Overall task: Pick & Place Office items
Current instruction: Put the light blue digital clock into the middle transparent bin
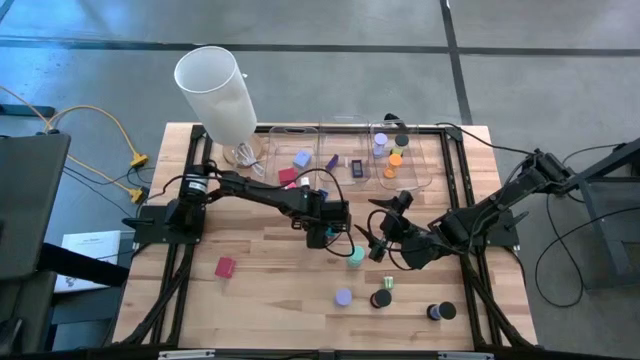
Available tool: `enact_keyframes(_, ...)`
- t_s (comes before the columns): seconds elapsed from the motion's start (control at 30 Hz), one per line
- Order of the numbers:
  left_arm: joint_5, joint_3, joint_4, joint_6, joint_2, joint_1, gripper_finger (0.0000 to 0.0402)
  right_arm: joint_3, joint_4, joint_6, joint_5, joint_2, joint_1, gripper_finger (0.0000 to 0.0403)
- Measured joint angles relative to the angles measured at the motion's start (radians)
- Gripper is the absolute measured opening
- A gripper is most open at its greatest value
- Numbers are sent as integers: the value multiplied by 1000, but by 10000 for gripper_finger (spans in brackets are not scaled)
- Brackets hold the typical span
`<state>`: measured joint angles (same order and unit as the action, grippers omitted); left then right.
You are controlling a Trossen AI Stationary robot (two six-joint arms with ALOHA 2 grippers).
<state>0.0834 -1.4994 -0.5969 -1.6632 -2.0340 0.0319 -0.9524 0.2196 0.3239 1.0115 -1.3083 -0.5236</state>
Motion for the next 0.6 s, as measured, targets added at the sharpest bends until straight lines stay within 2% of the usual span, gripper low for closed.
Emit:
enact_keyframes(0.33,30,-75,-73,-7,-89,-4,226,0,-31,-34,0,0,2,332)
enact_keyframes(0.6,42,-93,-199,118,-119,-17,226,0,-29,-34,0,0,2,332)
